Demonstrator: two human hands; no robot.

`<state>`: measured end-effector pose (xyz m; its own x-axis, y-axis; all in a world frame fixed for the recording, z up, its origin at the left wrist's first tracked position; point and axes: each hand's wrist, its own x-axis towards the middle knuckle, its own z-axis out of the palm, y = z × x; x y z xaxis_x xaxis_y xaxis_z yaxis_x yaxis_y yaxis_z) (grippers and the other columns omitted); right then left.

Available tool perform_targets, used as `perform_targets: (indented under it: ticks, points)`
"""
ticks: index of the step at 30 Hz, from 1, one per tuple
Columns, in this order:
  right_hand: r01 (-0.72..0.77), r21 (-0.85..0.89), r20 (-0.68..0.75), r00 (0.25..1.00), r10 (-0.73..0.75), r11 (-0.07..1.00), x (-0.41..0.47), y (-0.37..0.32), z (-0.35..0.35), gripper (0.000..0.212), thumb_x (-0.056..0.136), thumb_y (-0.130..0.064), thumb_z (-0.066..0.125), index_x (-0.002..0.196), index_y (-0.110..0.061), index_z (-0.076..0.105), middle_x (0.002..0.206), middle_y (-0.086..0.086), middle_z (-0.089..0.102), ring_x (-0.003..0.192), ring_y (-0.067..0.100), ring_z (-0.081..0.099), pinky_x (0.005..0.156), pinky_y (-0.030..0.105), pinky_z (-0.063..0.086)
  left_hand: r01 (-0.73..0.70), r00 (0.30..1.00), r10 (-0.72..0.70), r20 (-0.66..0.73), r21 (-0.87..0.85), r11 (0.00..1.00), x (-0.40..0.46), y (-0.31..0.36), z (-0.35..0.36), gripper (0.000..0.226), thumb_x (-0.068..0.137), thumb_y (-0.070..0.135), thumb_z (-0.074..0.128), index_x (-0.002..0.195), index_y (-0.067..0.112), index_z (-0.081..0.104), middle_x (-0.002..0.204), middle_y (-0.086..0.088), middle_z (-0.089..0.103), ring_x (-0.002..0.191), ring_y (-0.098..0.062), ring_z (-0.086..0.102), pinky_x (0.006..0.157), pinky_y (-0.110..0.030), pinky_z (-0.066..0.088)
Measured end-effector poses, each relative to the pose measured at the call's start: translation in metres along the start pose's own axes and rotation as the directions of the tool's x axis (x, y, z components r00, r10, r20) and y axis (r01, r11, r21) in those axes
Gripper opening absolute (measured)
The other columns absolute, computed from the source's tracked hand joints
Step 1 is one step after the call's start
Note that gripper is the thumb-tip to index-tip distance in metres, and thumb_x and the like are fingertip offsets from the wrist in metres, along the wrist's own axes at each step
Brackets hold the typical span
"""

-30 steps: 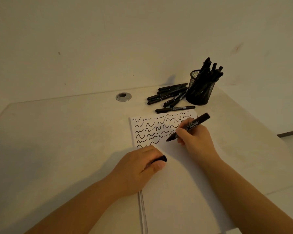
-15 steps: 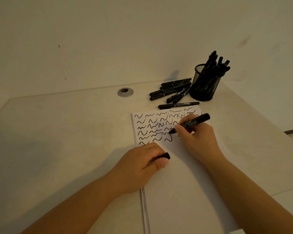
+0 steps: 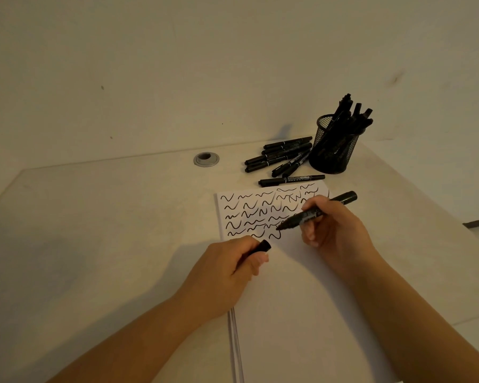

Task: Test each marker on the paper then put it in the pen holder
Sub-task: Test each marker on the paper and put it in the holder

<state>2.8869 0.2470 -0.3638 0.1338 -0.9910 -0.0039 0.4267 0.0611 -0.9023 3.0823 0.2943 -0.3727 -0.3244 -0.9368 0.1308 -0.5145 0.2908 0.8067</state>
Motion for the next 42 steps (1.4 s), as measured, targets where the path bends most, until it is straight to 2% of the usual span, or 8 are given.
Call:
perform_targets:
  ticks: [3,6,9,17,24,31,39,42]
  points:
    - [-0.022,-0.014,0.013,1.0,0.023,1.0,0.0,0.0,0.001,0.014,0.075,-0.019,0.049,0.067,-0.012,0.056,0.042,0.004,0.048,0.037,0.014,0.041,0.038,0.02,0.034,0.008,1.0,-0.008,-0.007,0.001,1.0,0.0,0.0,0.0,0.023,0.083,0.045,0.041,0.082,0.03,0.059,0.069,0.02,0.06,0.063,-0.012,0.058,0.065,-0.037,0.049]
    - [-0.022,-0.042,0.024,0.999,0.023,0.999,-0.001,0.002,0.0,0.008,0.075,-0.018,0.048,0.072,-0.011,0.049,0.043,0.004,0.049,0.038,0.014,0.042,0.037,0.02,0.034,0.009,1.0,-0.009,-0.01,-0.004,1.0,0.0,0.001,0.0,0.023,0.083,0.045,0.042,0.082,0.031,0.06,0.069,0.017,0.06,0.062,-0.014,0.058,0.064,-0.039,0.049]
    - [0.001,-0.086,0.042,0.999,0.003,0.996,-0.002,0.003,-0.001,0.01,0.082,-0.014,0.047,0.072,-0.012,0.049,0.046,0.004,0.052,0.041,0.014,0.044,0.038,0.02,0.036,0.005,1.0,-0.005,-0.013,-0.001,1.0,0.0,0.001,0.0,0.019,0.083,0.046,0.042,0.08,0.035,0.058,0.071,0.011,0.06,0.062,-0.016,0.057,0.064,-0.04,0.049]
    - [0.046,-0.338,0.107,0.994,-0.011,0.94,-0.006,0.003,0.003,0.008,0.075,-0.023,0.058,0.067,-0.023,0.059,0.055,0.008,0.062,0.05,0.018,0.053,0.045,0.019,0.042,-0.002,1.0,0.002,-0.012,0.025,1.0,0.001,0.0,0.002,0.025,0.082,0.048,0.043,0.086,0.031,0.059,0.063,0.005,0.058,0.059,-0.017,0.054,0.054,-0.034,0.043]
    - [0.112,-0.402,0.16,0.986,-0.051,0.909,-0.009,0.0,0.005,0.017,0.074,-0.021,0.062,0.058,-0.022,0.057,0.046,0.002,0.053,0.044,0.015,0.043,0.043,0.019,0.036,0.002,1.0,-0.002,-0.028,-0.006,1.0,0.002,-0.002,0.002,0.02,0.084,0.042,0.047,0.086,0.028,0.061,0.069,0.005,0.062,0.062,-0.019,0.058,0.06,-0.038,0.048]
    - [0.106,-0.405,0.209,0.978,-0.021,0.908,-0.013,0.0,0.007,0.024,0.077,-0.02,0.053,0.052,-0.02,0.055,0.042,0.002,0.049,0.038,0.015,0.04,0.041,0.018,0.034,0.012,1.0,-0.012,-0.009,-0.003,1.0,0.001,-0.001,0.003,0.014,0.087,0.03,0.055,0.084,0.043,0.052,0.078,0.019,0.065,0.065,-0.001,0.06,0.059,-0.014,0.047]
    - [0.105,-0.451,0.156,0.987,-0.038,0.886,-0.014,0.001,0.013,0.023,0.075,-0.019,0.049,0.053,-0.015,0.052,0.041,0.003,0.047,0.038,0.011,0.039,0.04,0.016,0.033,-0.017,0.999,0.019,-0.03,0.049,0.999,0.001,0.003,0.005,0.009,0.088,0.034,0.054,0.08,0.04,0.053,0.069,0.011,0.064,0.064,-0.013,0.06,0.064,-0.038,0.049]
    - [0.115,-0.446,0.141,0.988,-0.057,0.887,-0.013,0.004,0.014,0.023,0.075,-0.018,0.047,0.053,-0.014,0.049,0.04,0.003,0.045,0.037,0.013,0.036,0.039,0.017,0.03,-0.047,0.997,0.053,-0.065,0.083,0.995,0.002,0.004,0.007,0.007,0.09,0.033,0.052,0.085,0.031,0.057,0.066,0.008,0.062,0.062,-0.014,0.058,0.061,-0.035,0.048]
